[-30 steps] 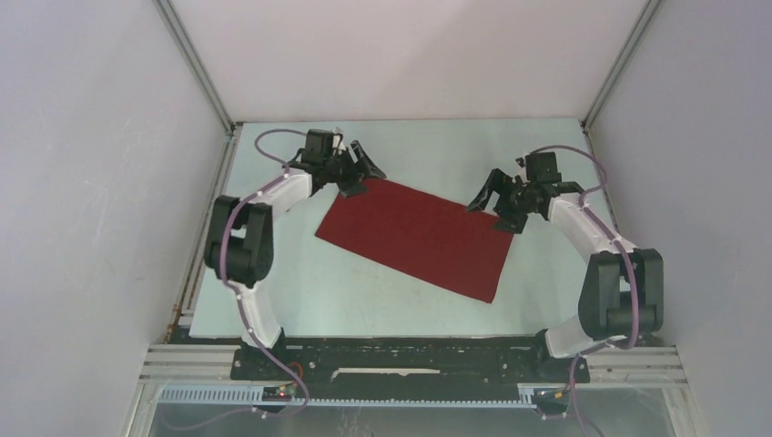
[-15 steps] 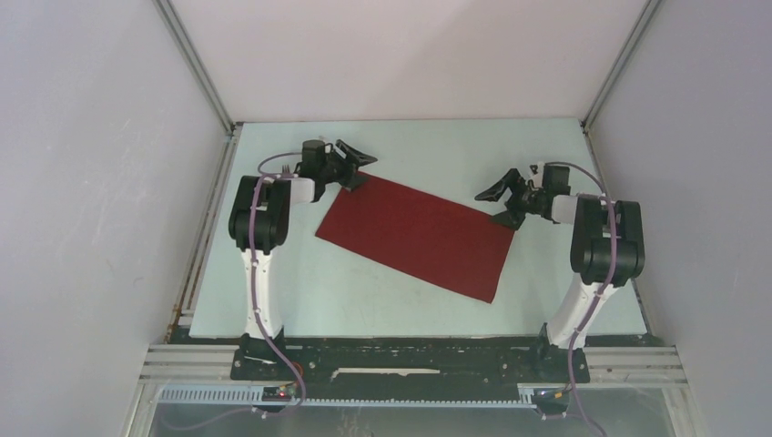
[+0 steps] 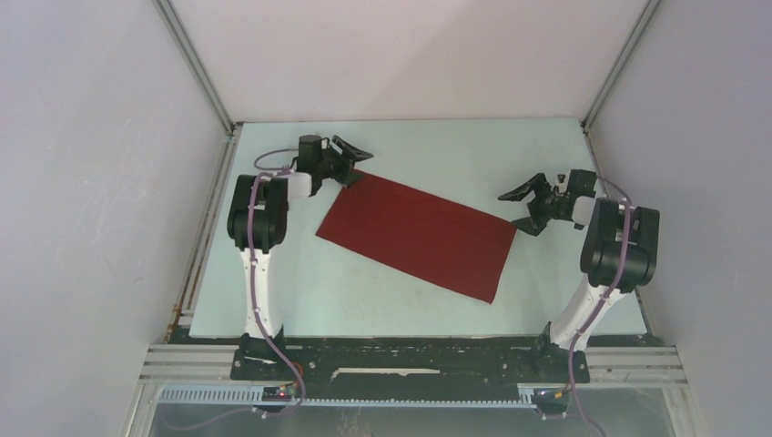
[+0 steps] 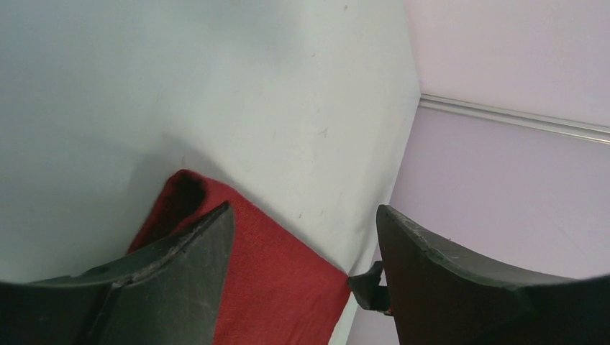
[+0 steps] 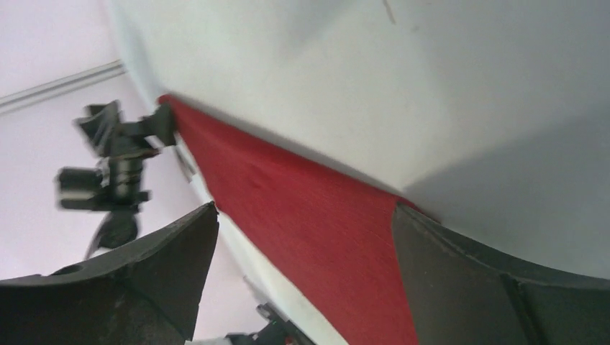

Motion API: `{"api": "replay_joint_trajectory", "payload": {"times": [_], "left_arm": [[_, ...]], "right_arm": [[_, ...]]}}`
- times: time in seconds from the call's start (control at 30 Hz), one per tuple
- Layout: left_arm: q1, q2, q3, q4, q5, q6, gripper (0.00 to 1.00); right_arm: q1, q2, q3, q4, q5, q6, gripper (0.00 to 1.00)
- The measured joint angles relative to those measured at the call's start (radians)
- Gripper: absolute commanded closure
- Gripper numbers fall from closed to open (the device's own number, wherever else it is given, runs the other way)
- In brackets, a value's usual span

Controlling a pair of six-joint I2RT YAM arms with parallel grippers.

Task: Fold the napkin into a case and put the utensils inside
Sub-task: Smooth out the rectangle-folded napkin at the center of the board.

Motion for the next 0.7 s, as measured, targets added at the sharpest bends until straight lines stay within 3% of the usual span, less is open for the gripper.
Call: {"api": "replay_joint_trajectory", "payload": {"times": [0.13,0.33,0.53,0.7], "left_arm": [[-0.002,0.0,0.122,-0.118,0.027,0.068,0.21],[-0.005,-0.018,0.175,-0.078,0.083,0.06,0.21],[-0.006,0.047,0.178,0.007,0.116,-0.029,0.16],[-0.003,0.131,0.178,0.017,0.113,-0.063,0.16]], "right_arm": [[0.006,-0.115,0.029,-0.177,0.127,-0.087,0.0],[0.084,-0.25,0.077,-0.237,0.117,-0.117,0.0],[0.169,-0.132,0.082,-0.166,0.029,-0.109,0.0],[0.098,-0.011,0.043,-0.107,-0.02,-0.088,0.0]]}}
